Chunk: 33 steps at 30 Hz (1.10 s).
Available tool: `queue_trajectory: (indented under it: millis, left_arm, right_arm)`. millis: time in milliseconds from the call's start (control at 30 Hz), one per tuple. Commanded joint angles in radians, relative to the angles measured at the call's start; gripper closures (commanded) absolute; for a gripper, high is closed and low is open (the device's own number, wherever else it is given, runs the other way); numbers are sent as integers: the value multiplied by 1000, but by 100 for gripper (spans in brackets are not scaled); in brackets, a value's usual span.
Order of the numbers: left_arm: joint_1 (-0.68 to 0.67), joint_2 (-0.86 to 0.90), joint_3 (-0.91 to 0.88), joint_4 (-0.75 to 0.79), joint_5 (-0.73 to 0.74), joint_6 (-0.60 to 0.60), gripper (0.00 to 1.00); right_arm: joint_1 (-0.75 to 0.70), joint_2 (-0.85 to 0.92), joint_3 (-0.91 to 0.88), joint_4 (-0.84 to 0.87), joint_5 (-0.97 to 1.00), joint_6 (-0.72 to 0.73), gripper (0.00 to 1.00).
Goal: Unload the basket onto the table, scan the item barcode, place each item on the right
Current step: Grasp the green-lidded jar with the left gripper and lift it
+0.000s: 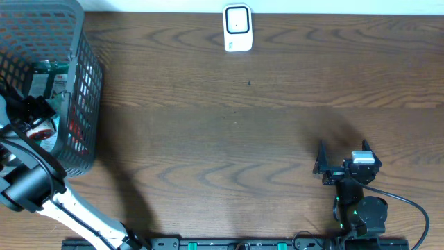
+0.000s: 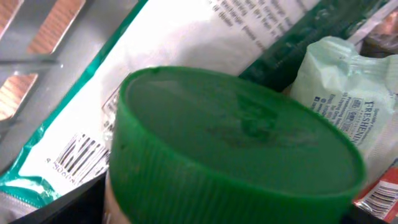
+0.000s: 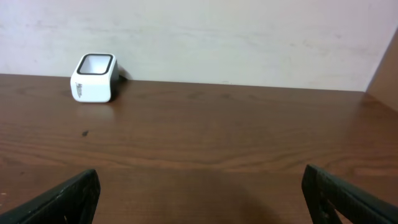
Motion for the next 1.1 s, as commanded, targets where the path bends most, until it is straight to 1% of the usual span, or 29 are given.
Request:
queue_trajectory:
  millis: [0,133,200,233,333,400,667,933,1000,1067]
  left_arm:
    - [-12,14,-4,11,13,45,13]
    - [-22,14,-4,19,13,45,19]
    - [-24,14,-4,22,13,45,23]
    - [-24,14,-4,22,13,45,27]
    - [-24,9,-1,21,13,44,43]
    - [-24,-7,6,18,13,41,46]
    - [-24,-215,7,74,14,-35,47]
    - [-35,-544,7,178,14,-170,47]
    - [-68,-661,7,195,15,-212,46]
    - [-111,-732,7,191,17,-215,47]
  right_arm:
    - [-9,-2,-1,-4,-1,-5,1]
    - [-9,-2,-1,-4,-1,-5,1]
    - [-9,-2,-1,-4,-1,-5,1]
    - [-9,-2,-1,-4,-1,-5,1]
    - [-9,-2,-1,-4,-1,-5,1]
    - [-9,-2,-1,-4,-1,-5,1]
    - [-9,-2,-1,-4,-1,-5,1]
    - [-9,-2,-1,-4,-1,-5,1]
    - [-9,-2,-1,-4,-1,-5,1]
    - [-9,-2,-1,-4,-1,-5,1]
